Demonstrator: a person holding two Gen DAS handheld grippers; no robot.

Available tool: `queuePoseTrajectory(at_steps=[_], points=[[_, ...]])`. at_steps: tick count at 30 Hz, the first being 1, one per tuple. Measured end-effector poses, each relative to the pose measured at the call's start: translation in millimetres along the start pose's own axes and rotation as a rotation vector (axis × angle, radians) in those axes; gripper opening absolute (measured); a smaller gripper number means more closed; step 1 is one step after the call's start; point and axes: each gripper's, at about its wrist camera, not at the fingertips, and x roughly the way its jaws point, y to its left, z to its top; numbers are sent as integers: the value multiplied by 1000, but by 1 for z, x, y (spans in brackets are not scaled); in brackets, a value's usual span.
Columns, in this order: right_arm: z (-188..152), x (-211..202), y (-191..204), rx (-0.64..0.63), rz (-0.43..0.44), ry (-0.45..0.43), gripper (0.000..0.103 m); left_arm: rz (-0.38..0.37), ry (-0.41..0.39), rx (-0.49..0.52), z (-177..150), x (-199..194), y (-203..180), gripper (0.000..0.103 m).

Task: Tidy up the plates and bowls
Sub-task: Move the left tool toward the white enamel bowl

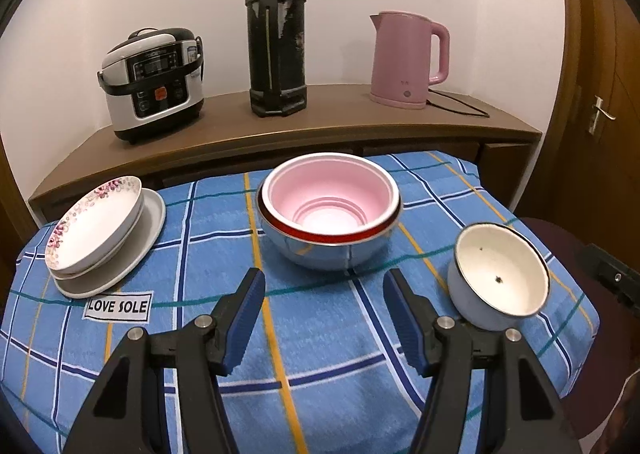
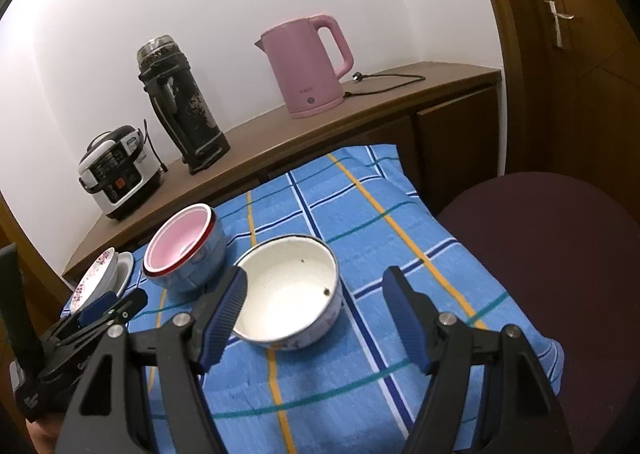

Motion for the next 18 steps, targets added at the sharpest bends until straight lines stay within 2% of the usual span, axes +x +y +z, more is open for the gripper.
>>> queuePoseTrajectory(at_steps=[3, 5, 7, 9, 13, 18], points=[[-2, -5, -4, 4, 2, -1, 70, -6, 3, 8, -2, -1, -4, 64], [-3, -6, -6, 1, -3, 2, 56, -11, 11, 17, -3, -1, -6, 64], [-4, -5, -9, 0, -7, 13, 51, -15, 14, 24, -5, 0, -8, 64], [-5, -5, -13, 6, -8, 18, 51, -27, 20, 23, -6, 1, -8, 64], [-5, -2, -21, 28, -2, 22, 51, -106, 30, -28, -2, 6, -6, 64], [-2, 9, -24, 37, 26, 29, 51, -186, 30, -40, 6, 15, -17, 64]])
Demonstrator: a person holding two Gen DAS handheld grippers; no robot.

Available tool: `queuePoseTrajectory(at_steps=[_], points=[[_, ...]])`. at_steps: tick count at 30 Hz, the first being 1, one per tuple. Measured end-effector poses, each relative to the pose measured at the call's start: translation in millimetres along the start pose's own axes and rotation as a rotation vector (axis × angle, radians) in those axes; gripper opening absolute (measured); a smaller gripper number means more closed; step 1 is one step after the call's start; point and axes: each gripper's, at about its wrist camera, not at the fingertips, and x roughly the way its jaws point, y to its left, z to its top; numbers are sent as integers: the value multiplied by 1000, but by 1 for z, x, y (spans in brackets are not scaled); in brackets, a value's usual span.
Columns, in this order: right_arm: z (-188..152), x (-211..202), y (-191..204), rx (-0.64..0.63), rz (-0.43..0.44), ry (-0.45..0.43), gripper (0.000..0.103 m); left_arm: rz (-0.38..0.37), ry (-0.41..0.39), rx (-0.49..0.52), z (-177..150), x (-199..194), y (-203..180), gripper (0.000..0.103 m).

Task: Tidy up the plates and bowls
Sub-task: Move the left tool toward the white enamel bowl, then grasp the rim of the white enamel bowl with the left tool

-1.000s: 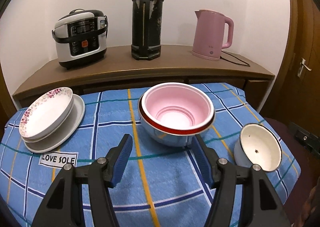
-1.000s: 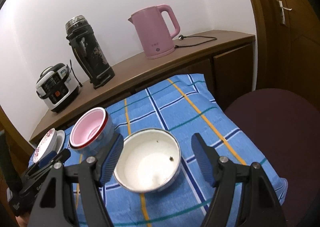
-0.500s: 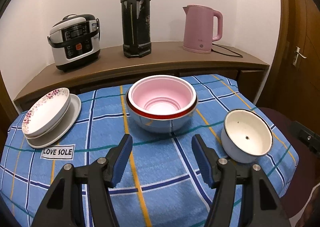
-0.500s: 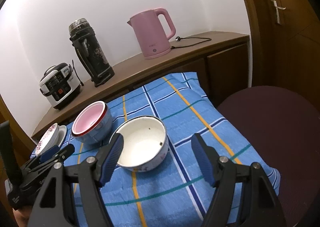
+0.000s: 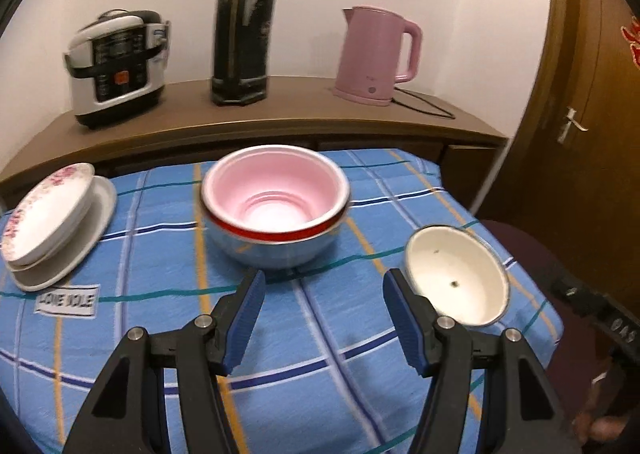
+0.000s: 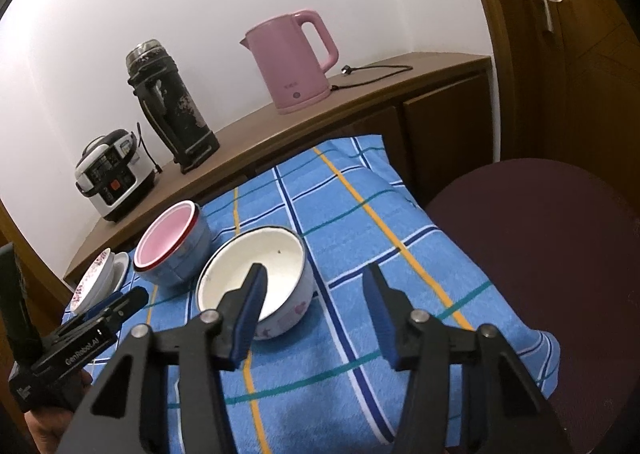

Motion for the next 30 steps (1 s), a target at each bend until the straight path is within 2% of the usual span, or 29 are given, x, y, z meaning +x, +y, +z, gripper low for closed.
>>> queuePoseTrajectory(at_steps=[5, 13, 14, 15, 17, 20, 21, 26, 30], points=[[-1, 18, 2, -4, 26, 32, 43, -49, 31, 26, 3, 16, -18, 64], [1, 35, -3, -2, 44, 53, 43, -77, 57, 62, 6, 35, -38, 63], [1, 37, -3, -2, 46, 58, 42, -79, 63, 63, 5, 38, -40, 62], [1, 39, -3, -2, 47, 63, 41, -83, 69, 64, 5, 41, -40, 52], [0, 43, -3, -6, 46, 75, 32, -100, 95, 66, 5, 47, -41, 43], [-2, 49, -4, -5, 47, 88, 29, -116, 121, 53, 2, 54, -42, 41], [-1, 50, -5, 1, 50, 89, 29, -119, 126, 49, 2, 56, -42, 35], [0, 53, -3, 1, 54, 90, 24, -141, 142, 37, 0, 62, -43, 26], [1, 55, 0, -1, 50, 97, 23, -141, 149, 35, 1, 64, -44, 23]])
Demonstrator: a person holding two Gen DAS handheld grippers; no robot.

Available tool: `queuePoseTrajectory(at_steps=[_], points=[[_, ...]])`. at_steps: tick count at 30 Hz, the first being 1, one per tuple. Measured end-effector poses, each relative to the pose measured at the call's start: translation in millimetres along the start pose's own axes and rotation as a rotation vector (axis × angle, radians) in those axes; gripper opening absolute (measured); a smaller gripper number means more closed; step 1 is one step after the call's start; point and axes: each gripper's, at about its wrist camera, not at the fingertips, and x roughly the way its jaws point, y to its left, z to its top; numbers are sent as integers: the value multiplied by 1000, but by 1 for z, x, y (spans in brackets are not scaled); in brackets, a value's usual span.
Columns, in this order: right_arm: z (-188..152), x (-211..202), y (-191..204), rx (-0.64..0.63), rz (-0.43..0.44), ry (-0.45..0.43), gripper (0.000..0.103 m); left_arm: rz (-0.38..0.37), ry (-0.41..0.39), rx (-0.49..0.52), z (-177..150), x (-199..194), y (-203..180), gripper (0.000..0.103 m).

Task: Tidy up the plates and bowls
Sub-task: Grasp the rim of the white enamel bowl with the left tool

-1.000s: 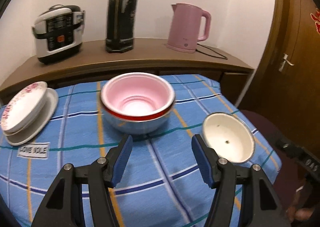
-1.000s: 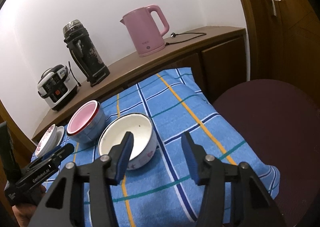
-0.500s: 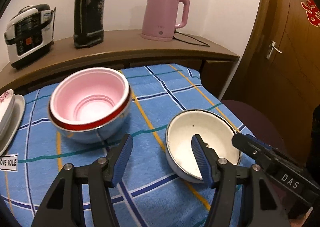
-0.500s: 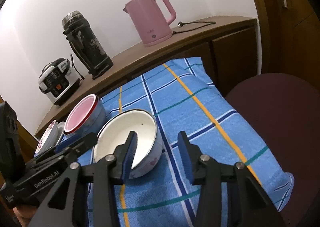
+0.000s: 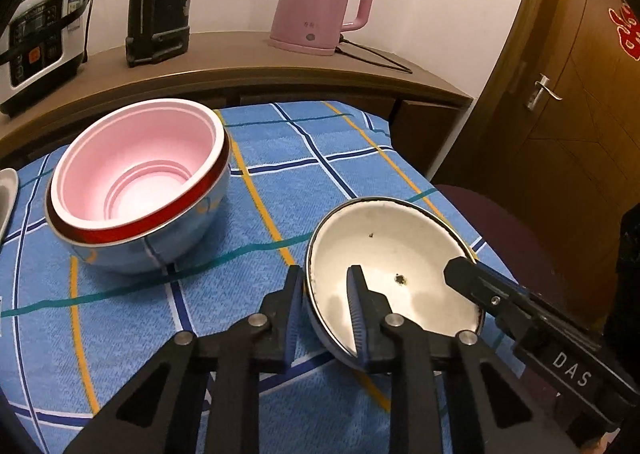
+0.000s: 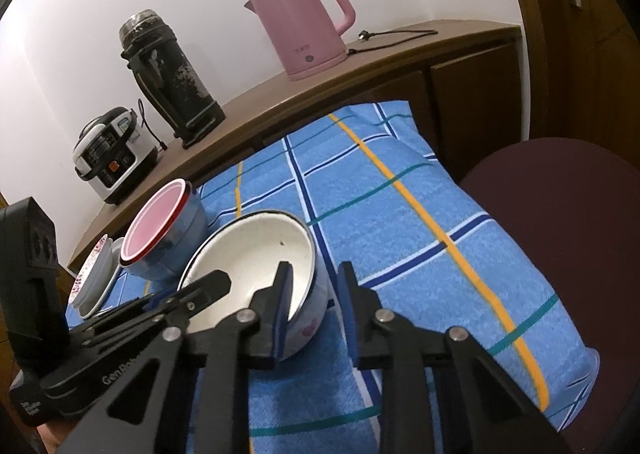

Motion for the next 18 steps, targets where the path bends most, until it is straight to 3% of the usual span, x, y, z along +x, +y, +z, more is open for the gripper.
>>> queuePoseTrajectory(at_steps=[18], points=[[-3, 6, 13, -4, -23, 50, 12, 36, 1, 22, -2, -16, 1, 22]])
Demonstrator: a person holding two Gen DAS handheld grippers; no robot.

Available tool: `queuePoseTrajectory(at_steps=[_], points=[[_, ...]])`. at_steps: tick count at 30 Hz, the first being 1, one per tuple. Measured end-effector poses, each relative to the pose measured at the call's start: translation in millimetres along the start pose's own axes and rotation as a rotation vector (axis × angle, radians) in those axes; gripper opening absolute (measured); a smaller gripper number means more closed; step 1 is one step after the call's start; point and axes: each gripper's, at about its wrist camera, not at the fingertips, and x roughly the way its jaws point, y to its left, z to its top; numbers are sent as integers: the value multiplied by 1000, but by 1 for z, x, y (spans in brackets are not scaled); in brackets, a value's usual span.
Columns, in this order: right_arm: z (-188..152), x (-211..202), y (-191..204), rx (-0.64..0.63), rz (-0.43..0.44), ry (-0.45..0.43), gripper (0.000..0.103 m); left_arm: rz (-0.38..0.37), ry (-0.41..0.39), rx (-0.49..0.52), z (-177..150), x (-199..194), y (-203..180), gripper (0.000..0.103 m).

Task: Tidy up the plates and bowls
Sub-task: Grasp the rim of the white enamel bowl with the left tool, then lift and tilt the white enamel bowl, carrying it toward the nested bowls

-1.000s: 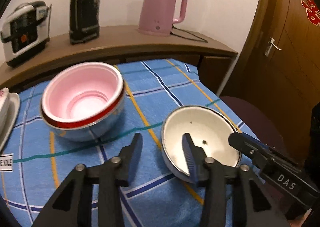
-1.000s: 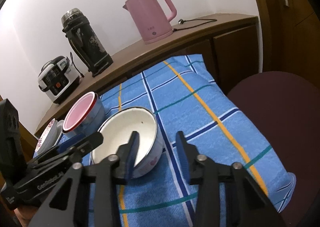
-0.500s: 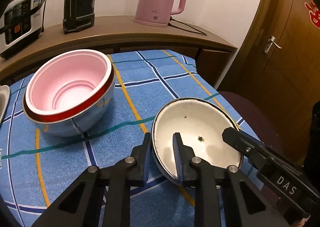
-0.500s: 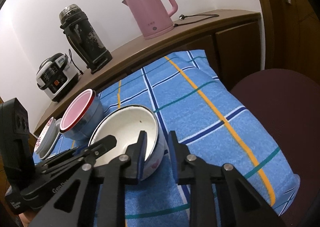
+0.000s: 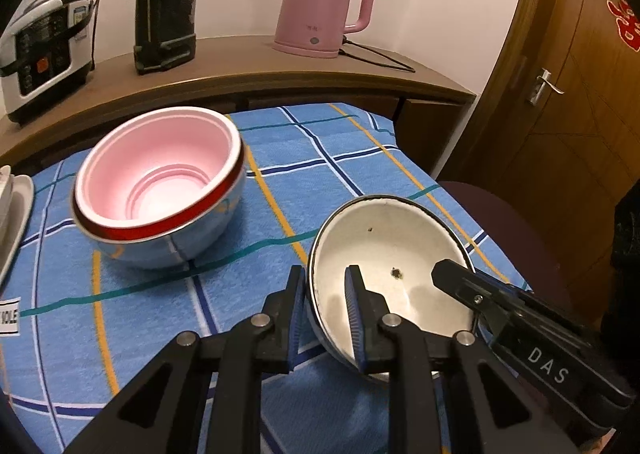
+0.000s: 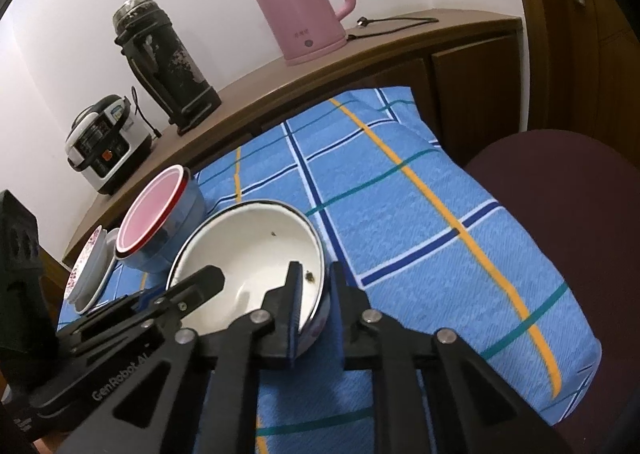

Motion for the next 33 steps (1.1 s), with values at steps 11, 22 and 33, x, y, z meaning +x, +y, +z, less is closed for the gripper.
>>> queuePoseTrajectory(at_steps=[11, 22, 33], points=[[-5, -5, 25, -39, 4, 1, 12, 7, -12, -25, -8, -20, 16, 22], [-11, -1, 43, -40, 39, 34, 11, 9, -33, -71, -16, -39, 41, 17], [-20, 7, 73, -77, 94, 77, 11, 38, -45, -129, -32, -59, 69, 15]])
